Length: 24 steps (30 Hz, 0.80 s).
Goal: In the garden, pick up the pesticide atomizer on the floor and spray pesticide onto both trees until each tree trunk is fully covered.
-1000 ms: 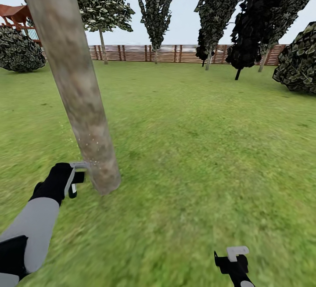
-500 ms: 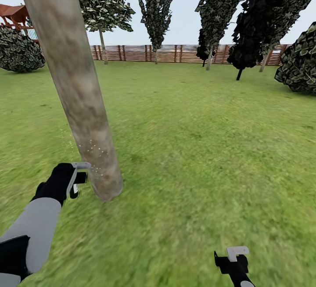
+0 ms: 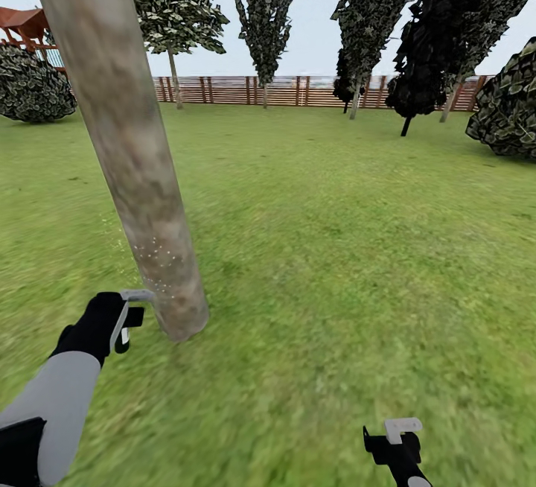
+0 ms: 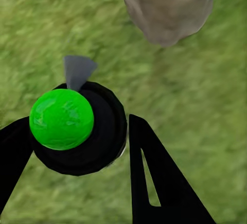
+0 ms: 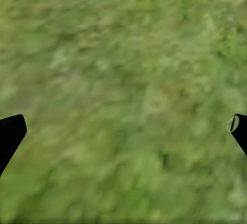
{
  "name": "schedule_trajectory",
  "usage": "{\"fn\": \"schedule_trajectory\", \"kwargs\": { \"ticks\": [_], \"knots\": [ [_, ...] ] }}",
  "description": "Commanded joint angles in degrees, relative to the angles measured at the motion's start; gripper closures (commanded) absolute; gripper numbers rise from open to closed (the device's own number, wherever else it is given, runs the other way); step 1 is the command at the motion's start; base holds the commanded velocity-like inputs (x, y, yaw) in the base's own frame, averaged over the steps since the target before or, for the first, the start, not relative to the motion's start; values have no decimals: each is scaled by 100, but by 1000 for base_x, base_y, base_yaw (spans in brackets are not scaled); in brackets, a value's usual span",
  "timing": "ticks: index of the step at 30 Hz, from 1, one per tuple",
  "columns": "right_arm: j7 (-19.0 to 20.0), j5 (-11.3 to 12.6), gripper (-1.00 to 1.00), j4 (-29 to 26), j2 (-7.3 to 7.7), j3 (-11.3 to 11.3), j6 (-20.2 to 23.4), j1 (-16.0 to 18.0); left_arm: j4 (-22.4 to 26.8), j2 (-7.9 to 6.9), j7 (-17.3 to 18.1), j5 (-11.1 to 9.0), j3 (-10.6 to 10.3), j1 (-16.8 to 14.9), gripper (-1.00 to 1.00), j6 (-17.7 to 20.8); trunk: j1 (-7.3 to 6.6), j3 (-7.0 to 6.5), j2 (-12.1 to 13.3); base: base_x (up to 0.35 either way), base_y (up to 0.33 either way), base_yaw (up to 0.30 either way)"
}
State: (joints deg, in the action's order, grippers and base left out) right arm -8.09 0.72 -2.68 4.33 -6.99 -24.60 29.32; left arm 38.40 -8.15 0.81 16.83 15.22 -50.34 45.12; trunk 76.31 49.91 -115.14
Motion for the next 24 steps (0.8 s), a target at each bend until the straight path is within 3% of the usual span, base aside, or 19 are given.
{"fn": "schedule_trajectory", "kwargs": {
  "ticks": [1, 4, 6, 9, 12, 24],
  "knots": [
    [-35, 7, -100, 4, 2, -48, -10, 3, 29, -20, 7, 10, 25, -3, 100, 26, -1, 5, -2, 0, 0, 0],
    [-35, 7, -100, 4, 2, -48, -10, 3, 56, -255, 11, 0, 43, -17, 100, 62, -1, 5, -2, 0, 0, 0],
    [-35, 7, -100, 4, 1, -48, -10, 3, 60, -300, 9, -6, 13, -19, 100, 67, -1, 5, -2, 0, 0, 0],
    [-35, 7, -100, 4, 0, -48, -10, 3, 50, -248, 3, -11, -1, -6, 100, 29, -1, 5, -2, 0, -125, 0],
    [-35, 6, -100, 4, 2, -48, -10, 3, 45, -30, -23, -5, -1, -2, 100, 22, -1, 5, -2, 0, -247, 0],
    [-35, 7, -100, 4, -3, -48, -10, 3, 45, -9, -8, -13, -1, -2, 100, 23, -1, 5, -2, 0, -270, 0]
  ]
}}
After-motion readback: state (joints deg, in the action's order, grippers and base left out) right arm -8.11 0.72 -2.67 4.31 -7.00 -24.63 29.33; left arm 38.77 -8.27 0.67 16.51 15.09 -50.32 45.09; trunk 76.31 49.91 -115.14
